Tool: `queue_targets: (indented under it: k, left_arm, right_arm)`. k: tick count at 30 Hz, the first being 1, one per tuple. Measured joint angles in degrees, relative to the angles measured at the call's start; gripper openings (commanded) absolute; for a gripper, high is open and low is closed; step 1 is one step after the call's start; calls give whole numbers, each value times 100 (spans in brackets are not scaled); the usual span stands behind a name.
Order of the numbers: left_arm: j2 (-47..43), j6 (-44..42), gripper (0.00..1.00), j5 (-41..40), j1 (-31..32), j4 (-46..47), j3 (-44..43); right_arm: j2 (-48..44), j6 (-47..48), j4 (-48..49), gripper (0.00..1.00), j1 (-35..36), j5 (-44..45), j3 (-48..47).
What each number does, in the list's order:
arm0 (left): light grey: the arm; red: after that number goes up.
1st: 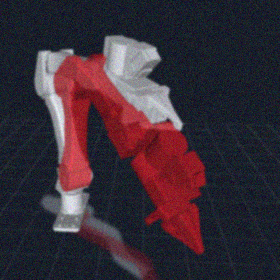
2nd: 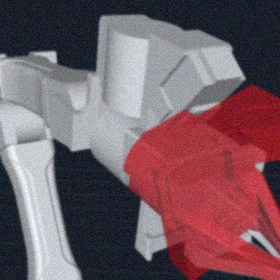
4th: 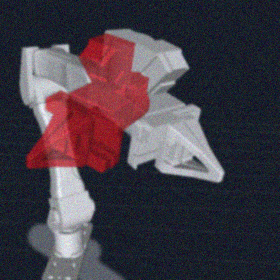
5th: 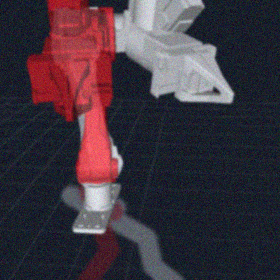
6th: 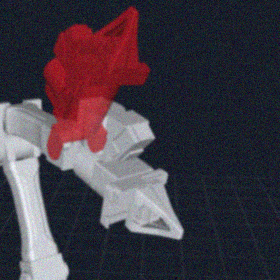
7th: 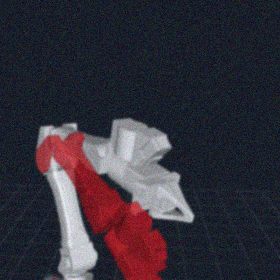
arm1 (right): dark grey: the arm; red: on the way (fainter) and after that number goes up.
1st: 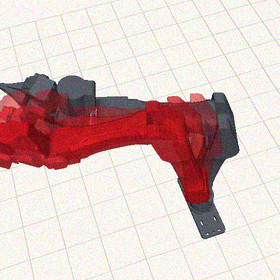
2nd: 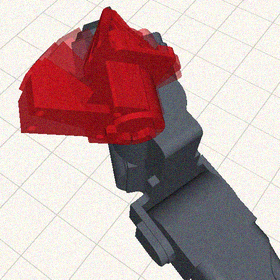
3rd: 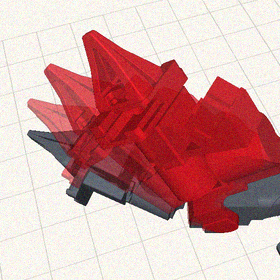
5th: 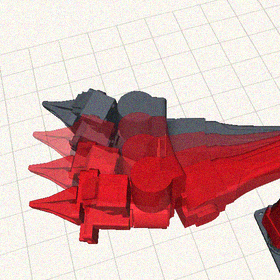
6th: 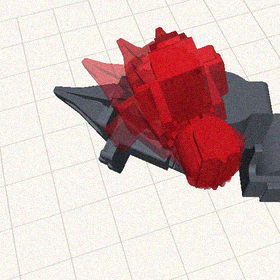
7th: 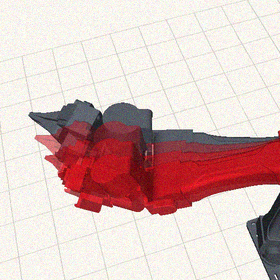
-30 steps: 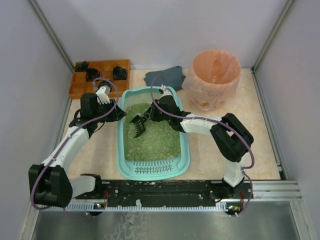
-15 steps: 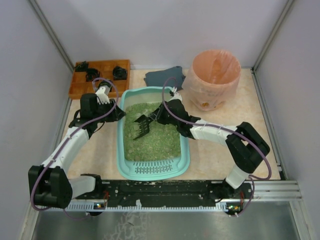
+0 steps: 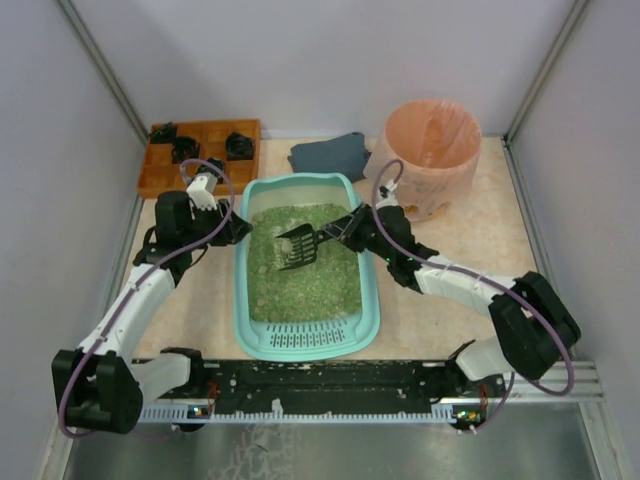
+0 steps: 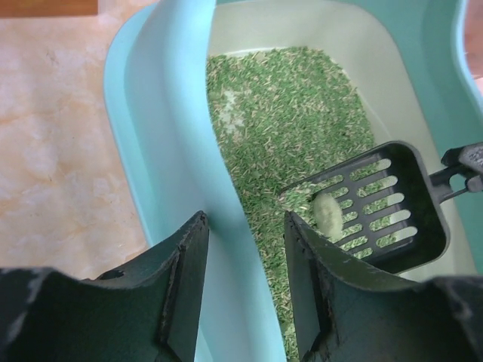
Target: Clean the litter box
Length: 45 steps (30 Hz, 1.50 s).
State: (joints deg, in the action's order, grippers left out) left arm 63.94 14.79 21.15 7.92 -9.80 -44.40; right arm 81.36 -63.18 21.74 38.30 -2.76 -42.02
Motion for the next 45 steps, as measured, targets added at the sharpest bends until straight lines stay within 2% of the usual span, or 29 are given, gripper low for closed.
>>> queue_targets:
  k: [7, 13, 18, 23, 35, 45]
  left_arm:
    - [-188, 2, 50, 94, 20, 166, 31]
    - [-162, 0, 50, 98, 20, 173, 31]
    - [-162, 0, 50, 96, 20, 170, 33]
    - [-133, 0, 49, 96, 20, 186, 31]
    - [-59, -2, 49, 42, 17, 177, 31]
    - [-50, -2, 49, 9, 17, 168, 31]
  right_arm:
    - [-964, -544, 450, 0, -627, -302, 800]
    - [-1040, -800, 892, 0, -664, -798, 892]
    - [-1246, -1082, 1027, 0, -909, -660, 1360]
    - [-1021, -1056, 1091, 0, -828, -1023, 1172]
    - [-1049, -1078, 1246, 0, -815, -997, 1165]
    - [-1303, -870, 734, 0, -968, -909, 1086]
